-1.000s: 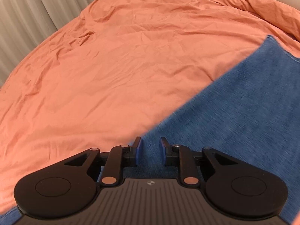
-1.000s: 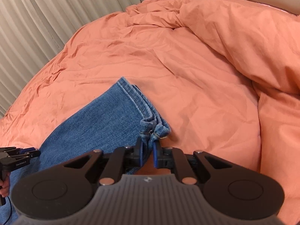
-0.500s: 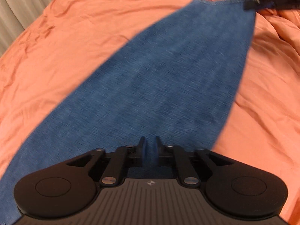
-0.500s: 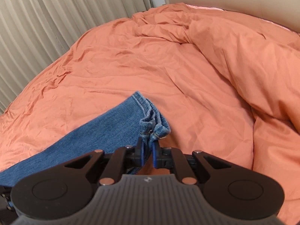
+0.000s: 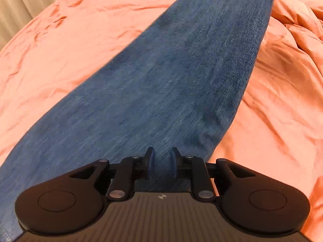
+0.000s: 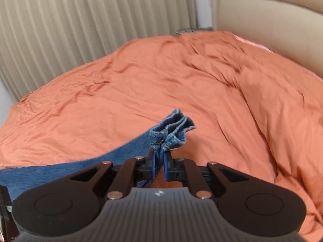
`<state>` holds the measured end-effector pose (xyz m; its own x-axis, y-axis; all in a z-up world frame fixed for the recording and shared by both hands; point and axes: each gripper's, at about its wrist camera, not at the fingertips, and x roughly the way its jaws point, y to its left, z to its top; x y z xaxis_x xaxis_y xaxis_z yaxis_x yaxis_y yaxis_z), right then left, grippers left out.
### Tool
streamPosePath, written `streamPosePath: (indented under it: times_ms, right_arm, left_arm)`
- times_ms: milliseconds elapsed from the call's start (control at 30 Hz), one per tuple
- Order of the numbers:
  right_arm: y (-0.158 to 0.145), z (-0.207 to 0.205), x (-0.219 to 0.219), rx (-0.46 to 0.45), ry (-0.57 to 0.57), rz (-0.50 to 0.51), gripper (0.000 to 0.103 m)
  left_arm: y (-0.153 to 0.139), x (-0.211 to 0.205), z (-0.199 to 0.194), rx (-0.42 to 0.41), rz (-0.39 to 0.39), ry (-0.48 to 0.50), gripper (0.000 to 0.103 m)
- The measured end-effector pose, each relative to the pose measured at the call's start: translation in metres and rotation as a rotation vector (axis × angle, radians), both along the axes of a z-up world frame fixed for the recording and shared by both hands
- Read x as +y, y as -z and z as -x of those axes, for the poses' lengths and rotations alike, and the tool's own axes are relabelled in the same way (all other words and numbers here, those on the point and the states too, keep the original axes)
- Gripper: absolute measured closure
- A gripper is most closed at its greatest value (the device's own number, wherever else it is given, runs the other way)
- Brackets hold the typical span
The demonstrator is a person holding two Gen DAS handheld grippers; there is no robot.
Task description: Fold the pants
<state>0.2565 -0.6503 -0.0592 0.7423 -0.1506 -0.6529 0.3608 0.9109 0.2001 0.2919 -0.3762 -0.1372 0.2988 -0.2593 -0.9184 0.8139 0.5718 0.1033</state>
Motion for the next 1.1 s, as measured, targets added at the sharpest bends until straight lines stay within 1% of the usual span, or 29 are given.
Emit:
streamPosePath:
  times_ms: [33, 100, 133, 167, 300, 400, 500, 600, 667, 733, 767, 833, 900, 967, 1000, 1033, 1067, 1100]
  right_arm:
    - [-0.01, -0.002, 0.009, -0.008, -0.017, 0.015, 0.1]
    - [-0.028, -0.008, 0.031, -0.024, -0.06, 0.048, 0.1]
    - [-0.036, -0.012, 0.044, -0.03, -0.083, 0.068, 0.1]
    - [-0.044, -0.016, 0.058, -0.036, -0.108, 0.087, 0.1]
    - [-0.071, -0.03, 0.122, -0.066, -0.222, 0.133, 0.1]
    - [-0.08, -0.041, 0.173, -0.079, -0.321, 0.152, 0.1]
    - [-0.078, -0.051, 0.224, -0.078, -0.407, 0.16, 0.1]
    - [-0.059, -0.059, 0.273, -0.072, -0.485, 0.132, 0.1]
    - [-0.035, -0.063, 0.302, -0.053, -0.536, 0.093, 0.1]
    - [-0.003, -0.067, 0.329, -0.017, -0.586, 0.042, 0.1]
    - [0.016, -0.069, 0.342, 0.013, -0.612, 0.017, 0.1]
    - [0.054, -0.071, 0.368, 0.083, -0.652, 0.0, 0.1]
    - [0.089, -0.072, 0.387, 0.158, -0.679, 0.023, 0.1]
    - [0.113, -0.071, 0.392, 0.194, -0.687, 0.019, 0.1]
    - [0.12, -0.072, 0.391, 0.202, -0.687, 0.012, 0.099]
    - [0.124, -0.072, 0.39, 0.202, -0.68, -0.004, 0.097]
    - [0.126, -0.072, 0.388, 0.201, -0.674, -0.029, 0.094]
    - [0.125, -0.073, 0.387, 0.196, -0.666, -0.051, 0.091]
  left_arm:
    - [-0.003, 0.007, 0.004, -0.001, 0.007, -0.009, 0.079]
    - [-0.012, 0.025, 0.007, 0.002, 0.027, -0.035, 0.074]
    - [-0.016, 0.034, 0.006, 0.0, 0.037, -0.05, 0.069]
    - [-0.021, 0.042, 0.006, -0.006, 0.043, -0.06, 0.066]
    - [-0.036, 0.083, 0.009, -0.033, 0.035, -0.099, 0.065]
    - [-0.047, 0.119, 0.006, -0.057, 0.029, -0.153, 0.063]
    - [-0.053, 0.155, 0.005, -0.066, 0.031, -0.215, 0.062]
    - [-0.053, 0.195, 0.005, -0.062, 0.036, -0.288, 0.061]
    - [-0.05, 0.216, 0.004, -0.069, 0.025, -0.327, 0.061]
    - [-0.046, 0.234, 0.004, -0.067, 0.02, -0.357, 0.061]
    - [-0.044, 0.242, 0.004, -0.065, 0.023, -0.371, 0.061]
    - [-0.042, 0.254, 0.003, -0.059, 0.038, -0.401, 0.061]
    - [-0.044, 0.266, 0.003, -0.06, 0.085, -0.42, 0.061]
    - [-0.048, 0.275, 0.003, -0.055, 0.134, -0.438, 0.057]
    - [-0.051, 0.277, 0.003, -0.055, 0.162, -0.443, 0.056]
    - [-0.053, 0.277, 0.001, -0.051, 0.193, -0.444, 0.052]
    - [-0.056, 0.285, 0.005, -0.04, 0.219, -0.443, 0.049]
    - [-0.057, 0.284, 0.003, -0.023, 0.247, -0.444, 0.049]
